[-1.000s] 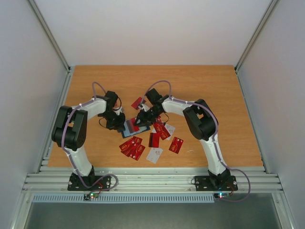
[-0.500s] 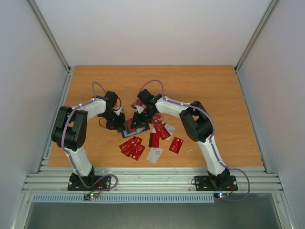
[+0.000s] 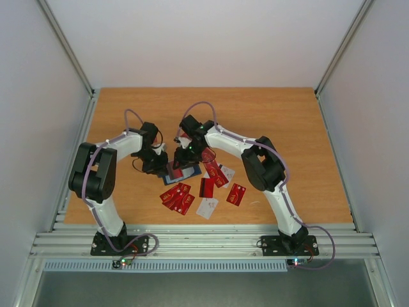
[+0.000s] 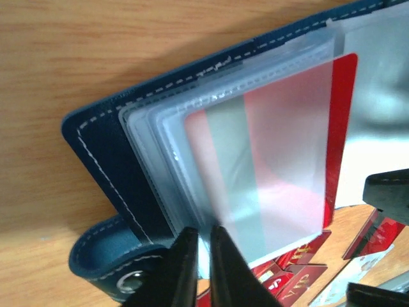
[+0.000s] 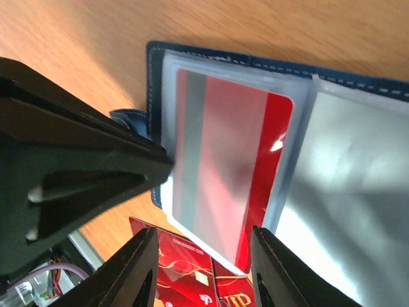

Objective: Put the credit cards into the card holder

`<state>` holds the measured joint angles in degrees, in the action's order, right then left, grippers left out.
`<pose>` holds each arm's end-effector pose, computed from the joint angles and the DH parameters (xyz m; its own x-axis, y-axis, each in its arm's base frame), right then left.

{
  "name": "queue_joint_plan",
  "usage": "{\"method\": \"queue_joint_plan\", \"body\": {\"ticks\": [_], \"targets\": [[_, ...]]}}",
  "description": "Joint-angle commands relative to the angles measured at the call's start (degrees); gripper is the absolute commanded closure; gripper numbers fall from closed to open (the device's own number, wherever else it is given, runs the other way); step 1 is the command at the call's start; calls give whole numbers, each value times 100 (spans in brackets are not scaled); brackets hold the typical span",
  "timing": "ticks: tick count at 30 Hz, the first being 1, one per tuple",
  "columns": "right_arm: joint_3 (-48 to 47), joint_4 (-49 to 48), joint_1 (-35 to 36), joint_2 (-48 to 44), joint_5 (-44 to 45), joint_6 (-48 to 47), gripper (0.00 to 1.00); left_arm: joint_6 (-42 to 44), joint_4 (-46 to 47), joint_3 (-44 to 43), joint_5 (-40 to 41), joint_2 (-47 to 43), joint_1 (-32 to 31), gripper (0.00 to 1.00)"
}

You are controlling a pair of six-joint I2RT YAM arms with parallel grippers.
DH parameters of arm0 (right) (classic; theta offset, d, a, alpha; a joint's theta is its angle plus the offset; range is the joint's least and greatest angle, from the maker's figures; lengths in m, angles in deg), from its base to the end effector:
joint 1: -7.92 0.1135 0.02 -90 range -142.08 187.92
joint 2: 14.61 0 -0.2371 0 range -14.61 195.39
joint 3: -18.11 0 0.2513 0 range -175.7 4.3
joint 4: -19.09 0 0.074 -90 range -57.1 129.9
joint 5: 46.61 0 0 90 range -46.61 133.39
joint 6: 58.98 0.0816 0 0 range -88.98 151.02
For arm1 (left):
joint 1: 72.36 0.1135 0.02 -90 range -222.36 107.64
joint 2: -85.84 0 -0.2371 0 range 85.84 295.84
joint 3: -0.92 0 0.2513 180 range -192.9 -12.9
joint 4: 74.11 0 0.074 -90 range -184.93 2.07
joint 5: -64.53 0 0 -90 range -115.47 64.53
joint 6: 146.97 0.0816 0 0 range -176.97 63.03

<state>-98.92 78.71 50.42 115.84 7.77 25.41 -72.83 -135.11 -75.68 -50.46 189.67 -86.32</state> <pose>0.3065 0.3453 0.1014 -0.6359 -0.6905 -0.3448 -0.7402 0.4191 0.5259 0.2874 -0.1070 0.0809 -0.9963 -0.0076 0.0857 -0.0426 0.9090 -0.4146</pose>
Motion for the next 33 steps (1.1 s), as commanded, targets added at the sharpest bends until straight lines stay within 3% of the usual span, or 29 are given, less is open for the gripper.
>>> {"method": "queue_joint_plan", "body": {"ticks": [1,10,21,33], "targets": [[-404,386,137,156,225,-88,59,64,-324,-80,43,-368,-31,88],[-594,648,196,384,414,-73,59,68,-703,-172,267,-894,7,71],[-857,821,229,562,463,-46,60,219,-663,302,1149,-782,211,86],[-1680,1391,417,1033,543,-81,59,285,-169,408,796,-25,244,88]]}}
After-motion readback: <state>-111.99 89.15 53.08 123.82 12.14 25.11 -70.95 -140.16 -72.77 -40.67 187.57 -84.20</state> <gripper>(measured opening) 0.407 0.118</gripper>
